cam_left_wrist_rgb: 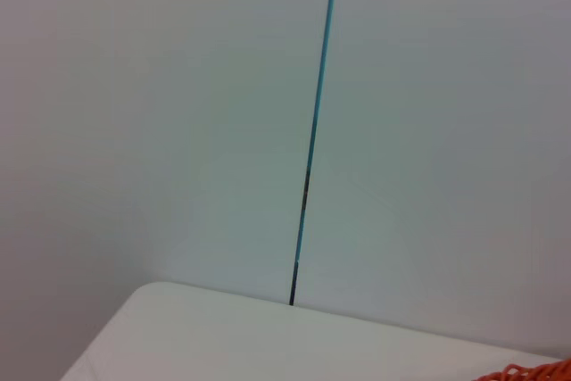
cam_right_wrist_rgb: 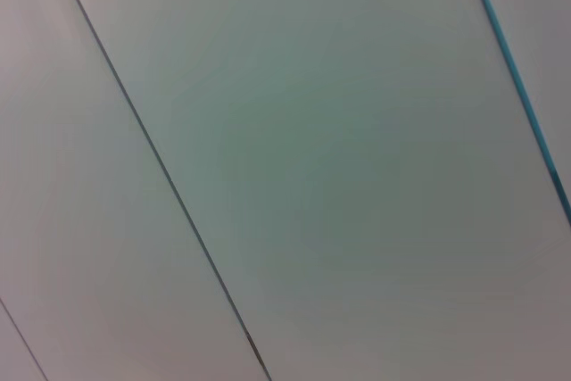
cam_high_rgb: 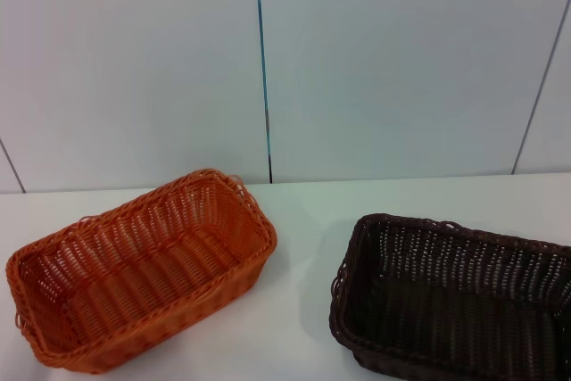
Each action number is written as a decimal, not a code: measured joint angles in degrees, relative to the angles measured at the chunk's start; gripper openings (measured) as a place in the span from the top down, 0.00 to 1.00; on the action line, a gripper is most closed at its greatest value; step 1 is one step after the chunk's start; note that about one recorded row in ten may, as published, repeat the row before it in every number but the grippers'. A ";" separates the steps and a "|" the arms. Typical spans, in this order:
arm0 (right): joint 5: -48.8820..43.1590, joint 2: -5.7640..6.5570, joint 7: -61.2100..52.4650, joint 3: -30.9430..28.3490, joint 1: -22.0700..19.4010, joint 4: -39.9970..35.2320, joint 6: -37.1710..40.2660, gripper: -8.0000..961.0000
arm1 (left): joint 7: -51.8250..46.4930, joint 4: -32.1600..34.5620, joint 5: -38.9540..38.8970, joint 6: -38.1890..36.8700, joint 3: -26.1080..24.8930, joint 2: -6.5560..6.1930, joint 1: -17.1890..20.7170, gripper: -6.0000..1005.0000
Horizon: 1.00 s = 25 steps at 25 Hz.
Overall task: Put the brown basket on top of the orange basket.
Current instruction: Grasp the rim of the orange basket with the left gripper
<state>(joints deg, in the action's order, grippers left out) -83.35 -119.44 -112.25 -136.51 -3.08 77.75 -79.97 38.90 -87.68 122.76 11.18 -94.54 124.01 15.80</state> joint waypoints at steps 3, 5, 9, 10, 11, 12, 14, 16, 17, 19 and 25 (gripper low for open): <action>-0.05 0.07 0.02 -0.10 0.04 -0.53 -0.01 0.14 | 0.00 0.42 -0.02 0.10 0.02 0.00 -0.54 0.18; -0.27 0.08 0.02 -0.11 0.09 -0.59 -0.01 0.14 | 0.01 0.85 -0.03 0.11 0.03 0.00 -0.89 0.18; -0.48 0.09 0.10 -0.13 0.13 -0.61 -0.01 0.14 | 0.01 1.46 -0.05 0.12 -0.10 0.00 -1.34 0.18; -0.50 0.09 0.14 -0.14 0.09 -0.62 -0.01 0.14 | 0.02 1.49 -0.07 0.14 -0.13 0.00 -1.38 0.18; -0.50 0.11 0.16 -0.15 0.02 -0.63 -0.01 0.14 | 0.02 1.50 -0.07 0.15 -0.16 0.00 -1.40 0.18; -0.52 0.14 0.17 -0.15 -0.06 -0.63 -0.01 0.14 | 0.03 1.50 -0.07 0.17 -0.19 0.00 -1.39 0.18; -0.58 0.18 0.17 -0.18 -0.26 -0.65 -0.01 0.14 | 0.03 1.52 -0.07 0.18 -0.32 0.00 -1.28 0.18; -0.62 0.19 0.19 -0.22 -0.39 -0.67 -0.01 0.14 | 0.03 1.54 -0.07 0.19 -0.46 0.00 -1.18 0.18; -0.66 0.19 0.21 -0.22 -0.41 -0.67 -0.01 0.14 | 0.05 1.54 -0.01 0.25 -0.50 -0.01 -1.18 0.18; -1.18 0.16 0.24 -0.20 -0.43 -0.52 -0.01 0.14 | 0.26 1.54 0.19 1.06 -0.62 -0.08 -1.27 0.18; -4.44 0.20 0.20 -0.13 0.15 2.78 0.10 0.14 | 0.18 -1.00 0.49 13.64 -7.47 -0.17 -3.95 0.19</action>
<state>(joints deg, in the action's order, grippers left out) -87.78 -119.24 -112.05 -136.63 -2.93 80.53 -79.88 39.08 -88.68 123.25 24.82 -102.02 123.84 11.84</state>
